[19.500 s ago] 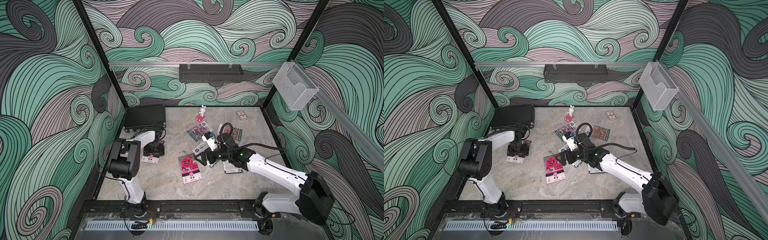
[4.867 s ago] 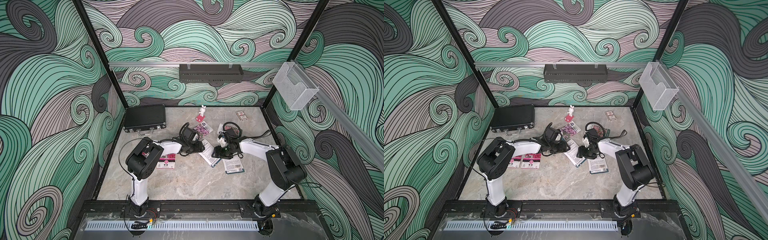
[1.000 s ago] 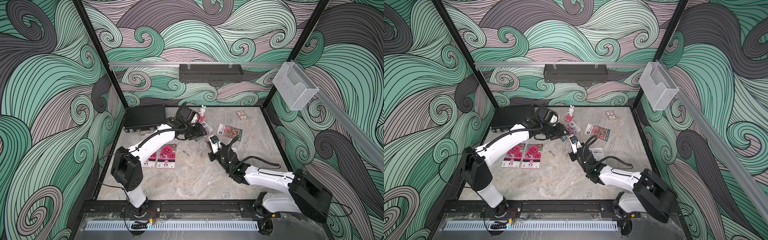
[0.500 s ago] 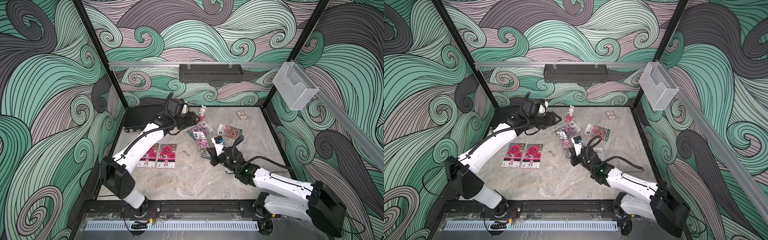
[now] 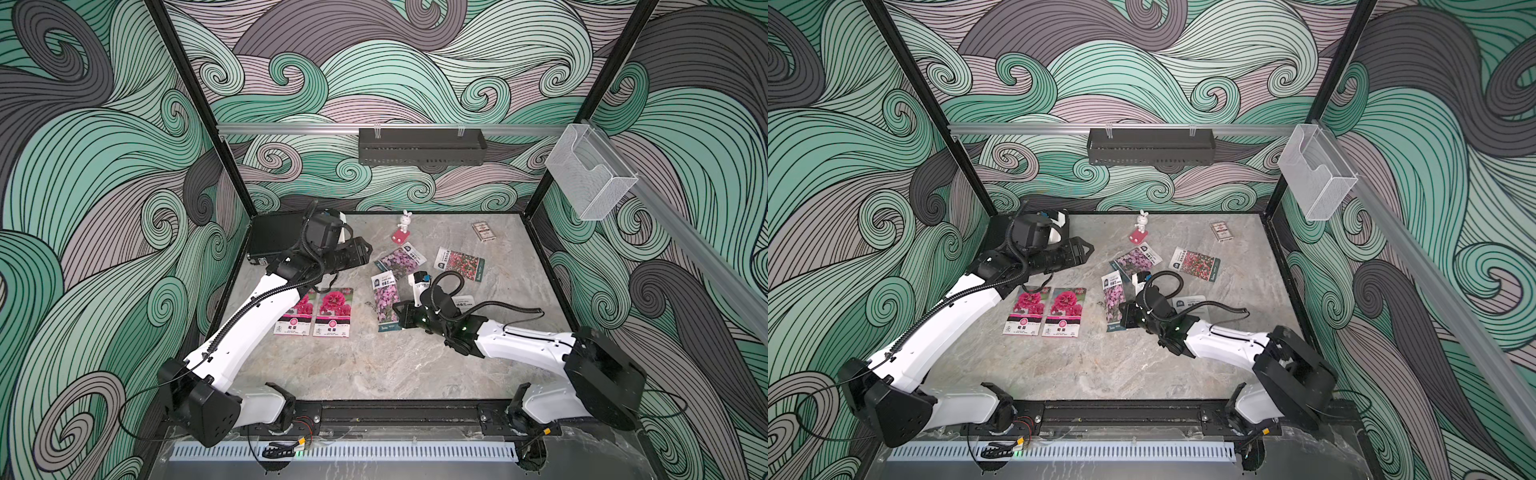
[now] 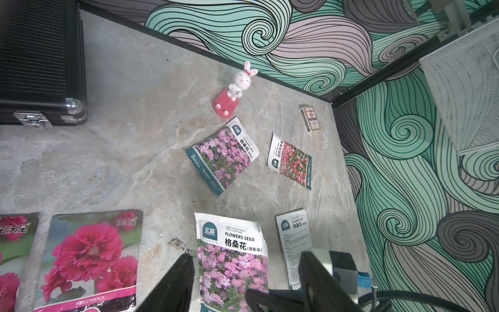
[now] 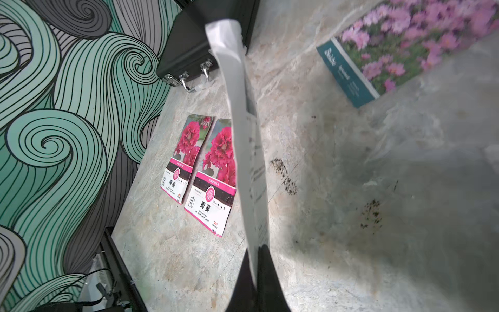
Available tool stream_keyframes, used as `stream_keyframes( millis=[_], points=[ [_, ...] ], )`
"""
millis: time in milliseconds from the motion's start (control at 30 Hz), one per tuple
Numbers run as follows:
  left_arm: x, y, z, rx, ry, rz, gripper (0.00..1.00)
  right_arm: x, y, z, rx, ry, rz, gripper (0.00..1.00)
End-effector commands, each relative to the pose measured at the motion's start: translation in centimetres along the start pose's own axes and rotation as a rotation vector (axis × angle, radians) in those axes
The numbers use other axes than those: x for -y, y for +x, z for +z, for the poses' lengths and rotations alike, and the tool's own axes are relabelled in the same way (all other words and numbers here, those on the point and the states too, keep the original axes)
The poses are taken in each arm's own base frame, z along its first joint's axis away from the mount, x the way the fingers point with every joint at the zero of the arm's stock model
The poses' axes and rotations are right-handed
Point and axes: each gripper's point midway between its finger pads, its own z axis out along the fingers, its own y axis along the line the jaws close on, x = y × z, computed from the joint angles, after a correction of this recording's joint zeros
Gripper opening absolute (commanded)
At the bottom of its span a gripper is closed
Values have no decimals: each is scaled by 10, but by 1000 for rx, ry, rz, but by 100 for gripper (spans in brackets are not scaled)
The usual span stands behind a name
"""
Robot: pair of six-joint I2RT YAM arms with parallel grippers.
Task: Arrange the seed packets in a row
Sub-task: Pick up the seed packet from the center of the board, then place the seed packet at the center of the board.
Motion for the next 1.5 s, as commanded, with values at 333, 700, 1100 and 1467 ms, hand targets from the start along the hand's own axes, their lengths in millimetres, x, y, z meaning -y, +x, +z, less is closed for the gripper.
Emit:
stream_keyframes(
  millis=[333, 700, 1100, 1467],
  points=[
    [-29, 18, -8, 20, -72, 29, 66, -12, 21, 54, -51, -106, 347, 5],
    [-31, 23, -7, 10, -70, 39, 66, 10, 40, 70, -121, -30, 341, 11],
    [-29, 24, -1, 1, -57, 33, 66, 32, 33, 66, -142, 67, 278, 35],
    [-37, 27, 2, -7, -91, 42, 66, 44, 1, 13, -121, 275, -68, 44]
  ],
)
